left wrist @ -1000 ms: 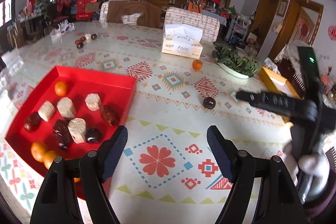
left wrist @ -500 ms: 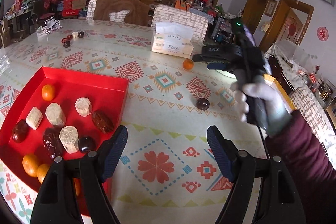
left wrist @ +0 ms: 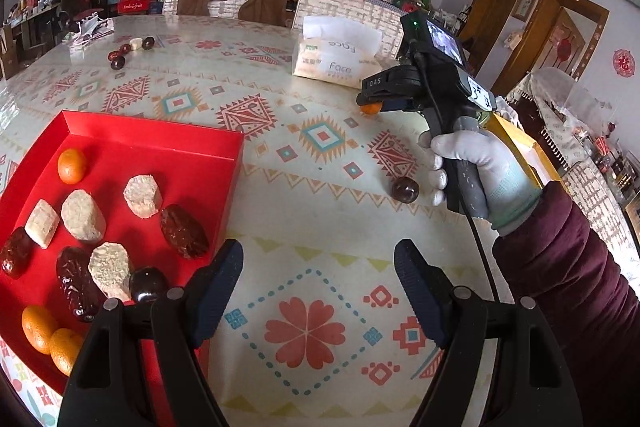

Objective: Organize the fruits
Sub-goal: 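Move the left tool toward a dark plum while the right tool grasps the last orange, then grasp the dark plum with the left tool while the right tool holds the orange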

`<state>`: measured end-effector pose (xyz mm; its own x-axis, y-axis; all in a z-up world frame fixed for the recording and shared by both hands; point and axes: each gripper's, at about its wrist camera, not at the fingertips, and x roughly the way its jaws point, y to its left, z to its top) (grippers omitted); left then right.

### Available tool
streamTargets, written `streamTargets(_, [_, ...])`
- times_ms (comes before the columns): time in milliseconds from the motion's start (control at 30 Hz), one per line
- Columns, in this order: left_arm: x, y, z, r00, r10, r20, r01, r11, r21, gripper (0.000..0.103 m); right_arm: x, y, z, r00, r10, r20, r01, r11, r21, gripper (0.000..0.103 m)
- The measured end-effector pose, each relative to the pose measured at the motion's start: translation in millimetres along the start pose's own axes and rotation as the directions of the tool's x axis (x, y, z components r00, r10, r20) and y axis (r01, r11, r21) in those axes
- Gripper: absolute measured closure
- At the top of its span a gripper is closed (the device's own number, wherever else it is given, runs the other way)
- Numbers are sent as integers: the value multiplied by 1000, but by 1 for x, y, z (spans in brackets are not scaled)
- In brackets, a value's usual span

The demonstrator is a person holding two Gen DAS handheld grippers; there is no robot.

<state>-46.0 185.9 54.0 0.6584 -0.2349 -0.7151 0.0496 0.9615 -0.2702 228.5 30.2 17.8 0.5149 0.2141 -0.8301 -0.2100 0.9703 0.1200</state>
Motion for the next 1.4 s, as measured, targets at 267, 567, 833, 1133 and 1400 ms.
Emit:
streamTargets(267, [-9,-8,-1,1000,-6,10,6,1000,9,26,-50,-23,-25,998,45,49,-48,997,55,68])
streamTargets(567, [23,-41,-6,997,-38,-60,40,998,38,26,-127,-53,-121,984,162,80,-170,980,102,68])
streamTargets(833, [60,-70,5,996,69,-50,-63,991,114,26,-134,-66,-162,978,184,102,-196,973,120,67])
streamTargets(1133, [118,-81,28,991,87,-102,-79,994,78,26,-136,-78,-166,978,175,110,-188,974,128,66])
streamTargets(1400, [132,-97,34,992,113,-63,-103,984,146,55,-128,-79,-167,979,186,84,-196,972,133,66])
